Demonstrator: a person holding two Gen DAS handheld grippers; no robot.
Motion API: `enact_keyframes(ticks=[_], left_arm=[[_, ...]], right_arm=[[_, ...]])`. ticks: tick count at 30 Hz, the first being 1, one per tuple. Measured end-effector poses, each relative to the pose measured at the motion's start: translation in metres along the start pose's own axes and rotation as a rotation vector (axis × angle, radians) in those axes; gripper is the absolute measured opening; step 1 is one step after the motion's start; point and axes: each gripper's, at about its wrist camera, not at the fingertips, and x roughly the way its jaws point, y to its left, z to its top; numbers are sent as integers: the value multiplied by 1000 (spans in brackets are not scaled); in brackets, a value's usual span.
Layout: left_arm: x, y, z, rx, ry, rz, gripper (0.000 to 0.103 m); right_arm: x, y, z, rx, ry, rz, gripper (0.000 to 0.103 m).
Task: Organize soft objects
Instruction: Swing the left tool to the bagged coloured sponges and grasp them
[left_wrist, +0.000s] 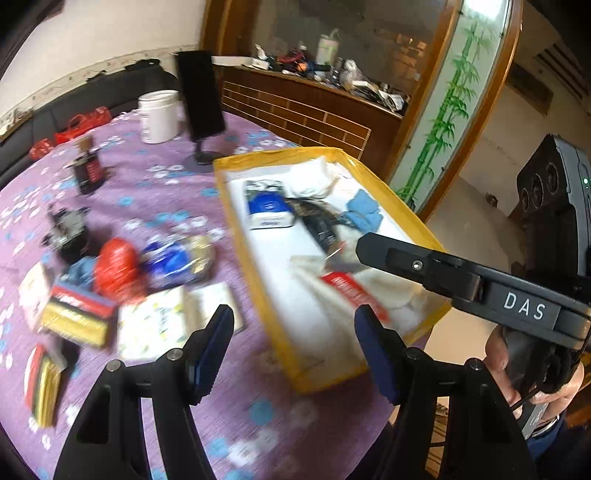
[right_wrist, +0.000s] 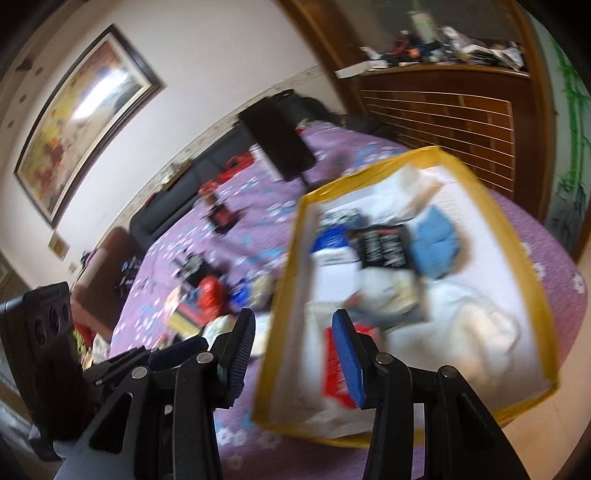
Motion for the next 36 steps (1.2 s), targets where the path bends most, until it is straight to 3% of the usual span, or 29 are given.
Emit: enact_keyframes(ticks=[6,13,14,16,20,23,26,31,34,36], left_arm=[[-36,50,-30,-66,-37,63,69],[-69,121,-66,-151,-53,231,75],[-72,128,-69,-156,-53,251,80],[-76,150,-77,-174,-41,300,89],[-67,188,-81,-190,37,389,89],[-52,208,-81,-202,97,402,89],[-39,214,-81,-208,135,350,89],[-27,212,-80,-187,109,377,89],[-22,211,-76,-207,105,375,62],[-22,207,-75,-193,93,371,55]], right_arm=[[22,40,-25,-79,62,47,49],[51,67,-47,-144,150,71,49],[55,70,-49,-152,160,70,49],[61,74,-50,-158,170,70,49],[65,77,-48,-161,174,75,49],[68,77,-48,-159,176,74,49],[72,75,-45,-154,184,62,49],[83,80,-31,-170,197,46,49],[98,88,-19,-179,211,33,49],[113,93,-10,-180,214,15,49]])
